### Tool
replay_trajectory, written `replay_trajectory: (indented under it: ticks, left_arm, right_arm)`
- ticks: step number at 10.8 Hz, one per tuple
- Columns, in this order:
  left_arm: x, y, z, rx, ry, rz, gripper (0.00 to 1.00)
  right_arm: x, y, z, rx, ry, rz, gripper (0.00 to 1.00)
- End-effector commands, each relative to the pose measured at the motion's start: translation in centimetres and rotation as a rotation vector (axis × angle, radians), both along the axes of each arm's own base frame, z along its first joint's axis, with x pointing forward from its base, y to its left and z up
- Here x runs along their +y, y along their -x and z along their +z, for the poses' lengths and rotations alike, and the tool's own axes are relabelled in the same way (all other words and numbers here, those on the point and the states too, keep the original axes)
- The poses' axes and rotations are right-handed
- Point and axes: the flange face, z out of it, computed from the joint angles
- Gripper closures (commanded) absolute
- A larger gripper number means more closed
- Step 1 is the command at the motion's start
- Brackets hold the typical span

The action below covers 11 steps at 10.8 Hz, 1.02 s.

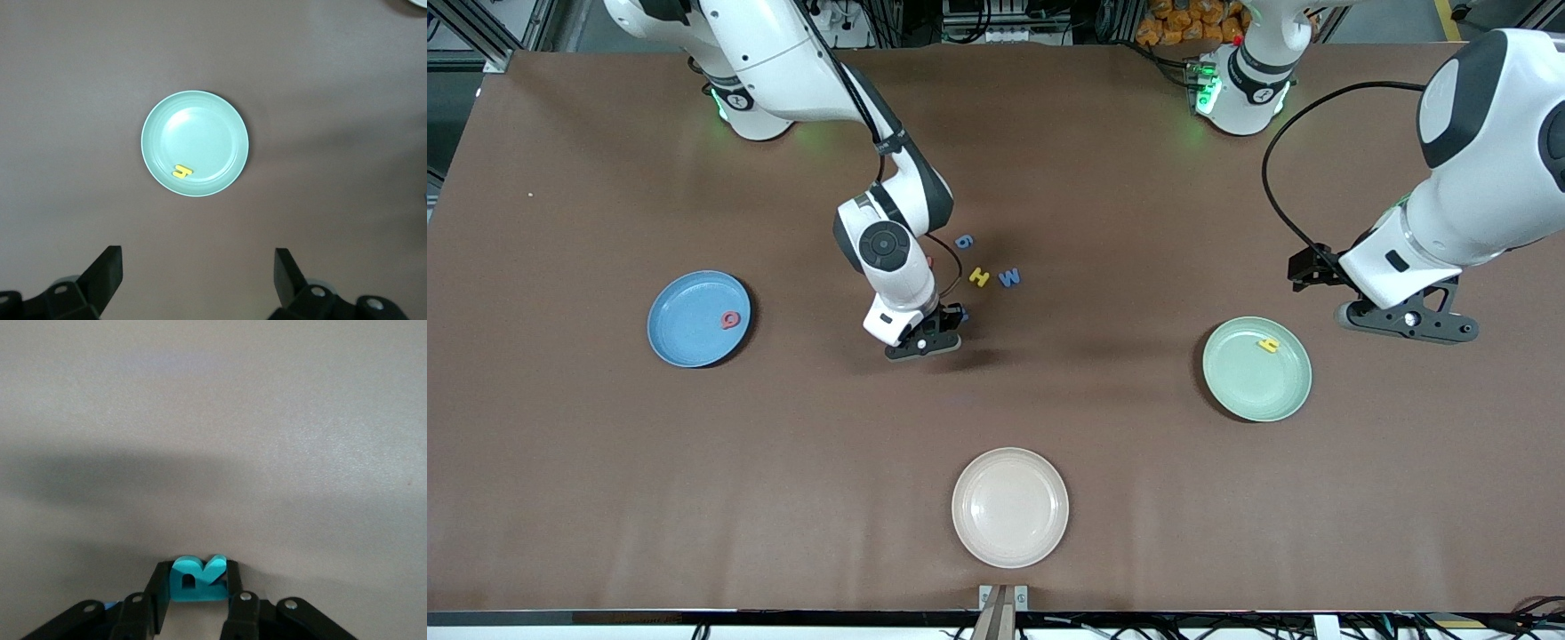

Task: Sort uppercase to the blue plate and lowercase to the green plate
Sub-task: 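Carry the teal R onto the blue plate while the left gripper reaches letters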

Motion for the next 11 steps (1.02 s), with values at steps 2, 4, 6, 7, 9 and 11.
replay_trajectory:
  ticks: [2, 4, 6, 7, 9, 11]
  left_arm:
    - [-0.3, 0.4, 0.1, 0.012, 0.011, -0.012, 0.00]
    - [-2.5, 0.7, -0.2, 0.013, 0.001, -0.041, 0.00]
    - [-3.5, 1.0, -0.1, 0.015, 0.007, -0.070, 0.00]
    - [-4.1, 1.1, -0.4, 0.022, 0.015, -0.077, 0.00]
    - [-8.3, 2.5, -1.8, 0.052, 0.018, -0.155, 0.00]
    - [-13.4, 3.9, -3.6, 0.081, 0.039, -0.213, 0.00]
  right_arm:
    - [0.6, 0.2, 0.2, 0.071, 0.017, 0.008, 0.73]
    - [0.4, -0.3, 1.1, 0.088, 0.024, 0.012, 0.73]
    - [-2.0, -2.5, 2.2, 0.106, 0.058, 0.058, 0.73]
    - [-4.0, -3.9, 2.9, 0.121, 0.085, 0.108, 0.75]
    - [-8.6, -6.3, 4.4, 0.132, 0.124, 0.197, 0.75]
    - [-12.3, -7.4, 5.3, 0.170, 0.145, 0.232, 0.75]
